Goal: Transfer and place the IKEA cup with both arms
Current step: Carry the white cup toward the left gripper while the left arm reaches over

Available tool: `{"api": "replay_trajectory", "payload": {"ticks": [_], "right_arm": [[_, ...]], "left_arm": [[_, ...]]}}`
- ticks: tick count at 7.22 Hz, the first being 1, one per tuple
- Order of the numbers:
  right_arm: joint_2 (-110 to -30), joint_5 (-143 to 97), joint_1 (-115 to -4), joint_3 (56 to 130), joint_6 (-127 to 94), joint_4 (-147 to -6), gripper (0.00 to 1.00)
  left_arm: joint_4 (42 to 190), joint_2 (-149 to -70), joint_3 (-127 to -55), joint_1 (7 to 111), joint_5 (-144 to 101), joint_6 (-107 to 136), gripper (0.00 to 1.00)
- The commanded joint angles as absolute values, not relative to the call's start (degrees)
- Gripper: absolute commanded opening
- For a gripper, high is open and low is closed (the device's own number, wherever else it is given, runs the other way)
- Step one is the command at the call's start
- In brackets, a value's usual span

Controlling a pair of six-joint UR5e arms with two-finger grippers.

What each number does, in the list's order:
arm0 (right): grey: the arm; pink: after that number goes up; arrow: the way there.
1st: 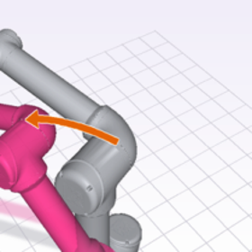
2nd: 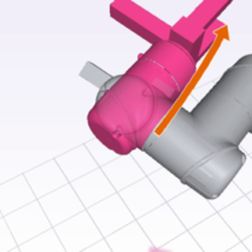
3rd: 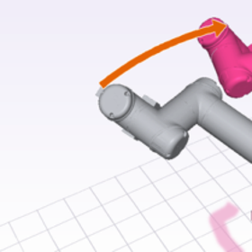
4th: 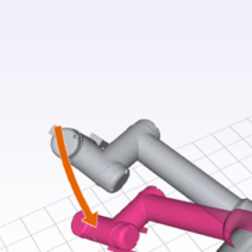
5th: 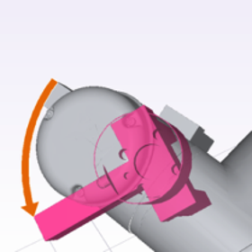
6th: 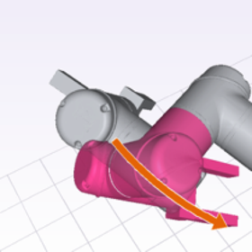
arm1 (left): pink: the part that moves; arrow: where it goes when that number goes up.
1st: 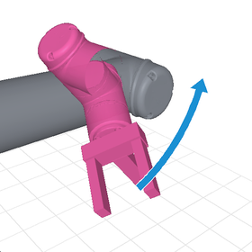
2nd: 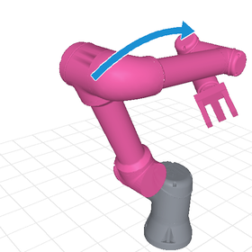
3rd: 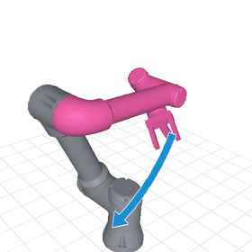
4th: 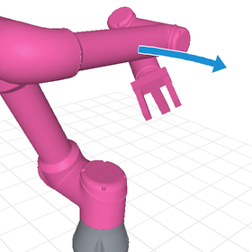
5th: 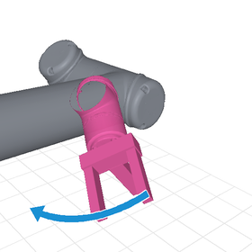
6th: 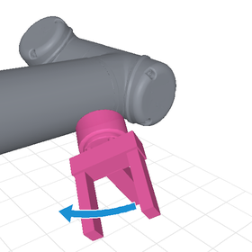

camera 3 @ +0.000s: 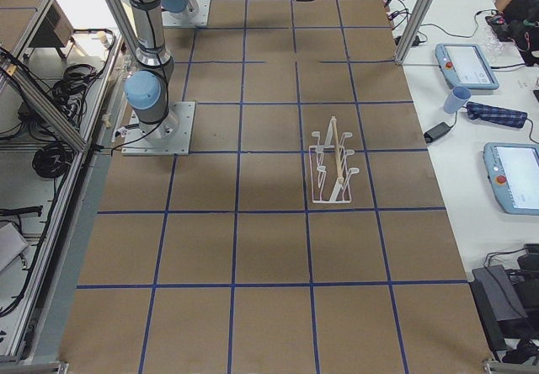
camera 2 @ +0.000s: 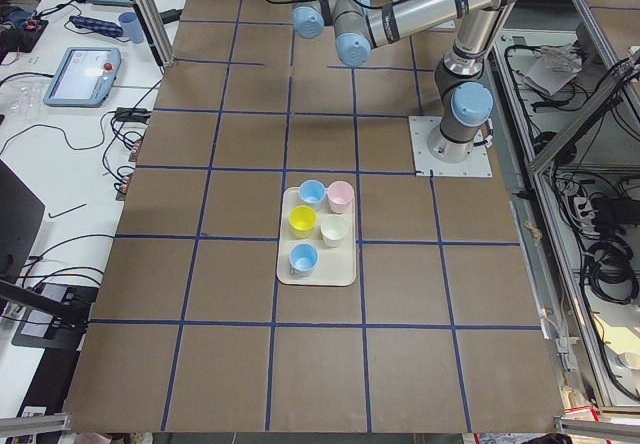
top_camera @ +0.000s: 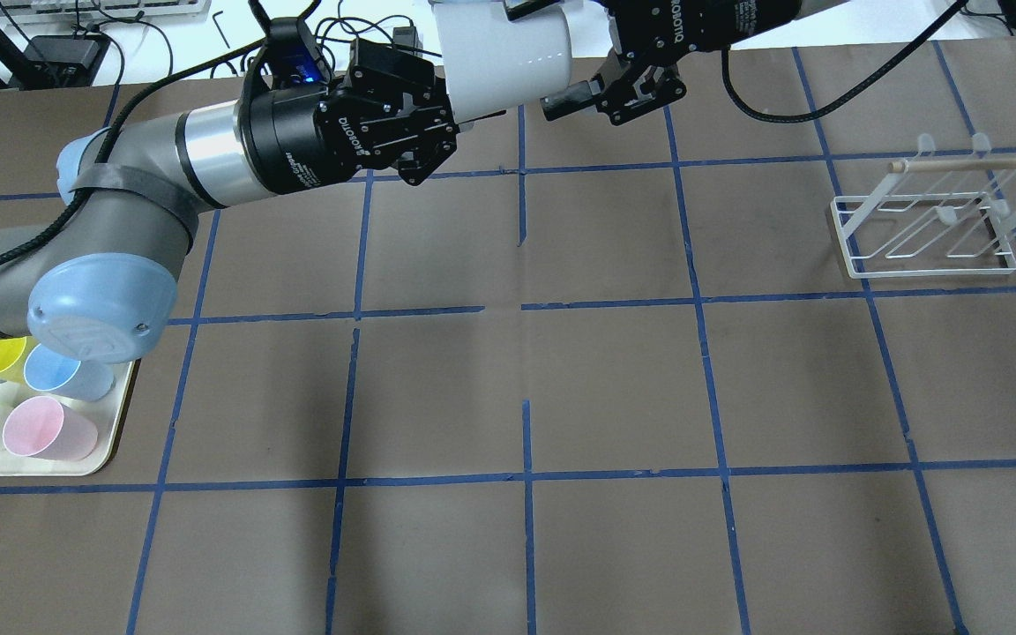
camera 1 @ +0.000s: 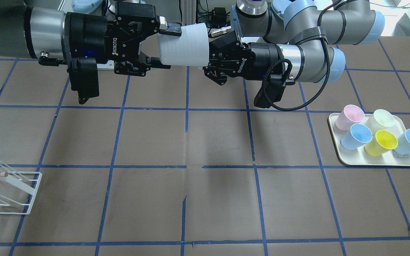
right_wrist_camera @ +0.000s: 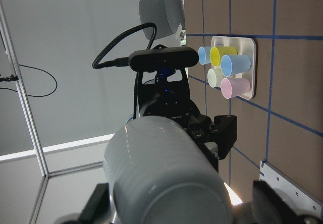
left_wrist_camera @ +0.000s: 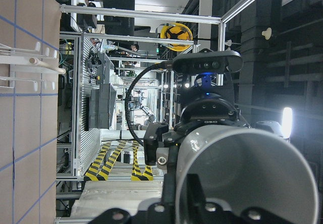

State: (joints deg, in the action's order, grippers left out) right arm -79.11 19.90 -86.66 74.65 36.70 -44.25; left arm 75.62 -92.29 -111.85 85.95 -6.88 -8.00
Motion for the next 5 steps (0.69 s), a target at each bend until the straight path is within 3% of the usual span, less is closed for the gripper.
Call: {"api": "replay_trajectory", "payload": {"ticks": [1,5], "right_arm": [[-78.7,19.9,-86.5,73.7,35.1,-44.6,1.00],[-76.9,33.2,-80.0,65.9,30.3,-44.8,1.00]], "left_arm": [[75.5,-92.2,-111.8,85.9,-6.9,-8.0,0.00],[75.4,-89.4,-111.8,83.3,3.2,-4.7,0.00]]}}
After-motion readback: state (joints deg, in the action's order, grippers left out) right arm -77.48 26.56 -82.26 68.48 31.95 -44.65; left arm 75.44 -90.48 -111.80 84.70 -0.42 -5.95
